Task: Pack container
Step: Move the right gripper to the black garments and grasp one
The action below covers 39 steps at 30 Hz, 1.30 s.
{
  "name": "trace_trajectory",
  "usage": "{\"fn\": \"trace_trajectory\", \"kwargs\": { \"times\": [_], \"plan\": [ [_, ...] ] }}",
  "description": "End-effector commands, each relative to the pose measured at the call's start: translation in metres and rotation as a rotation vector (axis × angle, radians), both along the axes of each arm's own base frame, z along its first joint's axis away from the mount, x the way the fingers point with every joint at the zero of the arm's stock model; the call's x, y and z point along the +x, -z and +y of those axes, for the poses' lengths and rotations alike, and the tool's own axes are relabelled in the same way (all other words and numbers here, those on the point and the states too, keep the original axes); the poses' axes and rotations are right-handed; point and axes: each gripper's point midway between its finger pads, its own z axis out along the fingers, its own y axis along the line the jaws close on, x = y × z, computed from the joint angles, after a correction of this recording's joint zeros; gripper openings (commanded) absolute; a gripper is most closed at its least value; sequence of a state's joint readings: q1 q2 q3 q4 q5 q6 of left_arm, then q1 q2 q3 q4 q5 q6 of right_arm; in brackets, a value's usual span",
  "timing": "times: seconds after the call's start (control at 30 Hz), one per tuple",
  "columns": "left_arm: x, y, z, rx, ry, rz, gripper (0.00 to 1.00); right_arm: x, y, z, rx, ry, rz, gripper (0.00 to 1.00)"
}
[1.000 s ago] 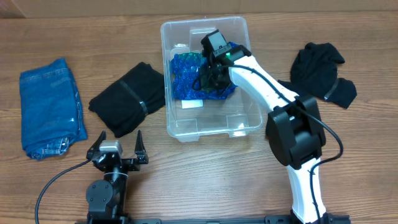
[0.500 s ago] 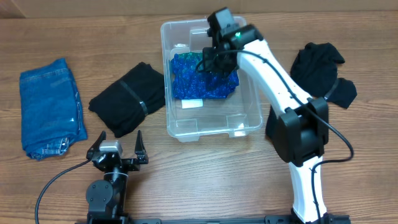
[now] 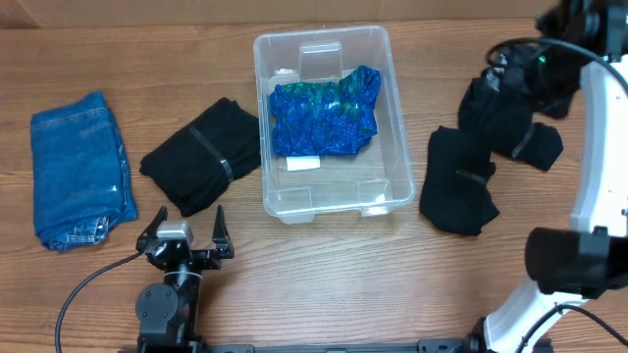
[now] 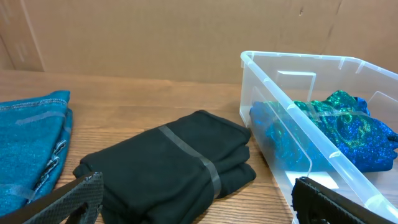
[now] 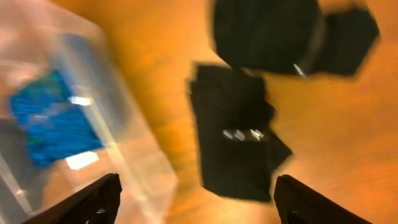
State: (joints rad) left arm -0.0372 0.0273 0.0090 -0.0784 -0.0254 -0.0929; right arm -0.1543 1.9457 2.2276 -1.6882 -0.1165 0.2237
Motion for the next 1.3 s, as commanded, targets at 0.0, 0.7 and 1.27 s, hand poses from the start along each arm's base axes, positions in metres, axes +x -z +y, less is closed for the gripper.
{"fn": "trace_trajectory", "kwargs": {
  "times": [0.0, 0.7, 1.27],
  "plan": [
    [0.000, 0.001, 0.000, 0.025, 0.007, -0.001, 1.00, -0.018, 0.049, -0.017, 0.063, -0.004, 0.141, 0.83],
    [0.000, 0.001, 0.000, 0.025, 0.007, -0.001, 1.00, -0.089, 0.234, -0.005, 0.131, 0.044, 0.394, 0.82],
    [0.000, 0.001, 0.000, 0.025, 0.007, -0.002, 1.00, -0.070, 0.188, 0.008, 0.227, 0.039, 0.357, 0.04]
  ]
}}
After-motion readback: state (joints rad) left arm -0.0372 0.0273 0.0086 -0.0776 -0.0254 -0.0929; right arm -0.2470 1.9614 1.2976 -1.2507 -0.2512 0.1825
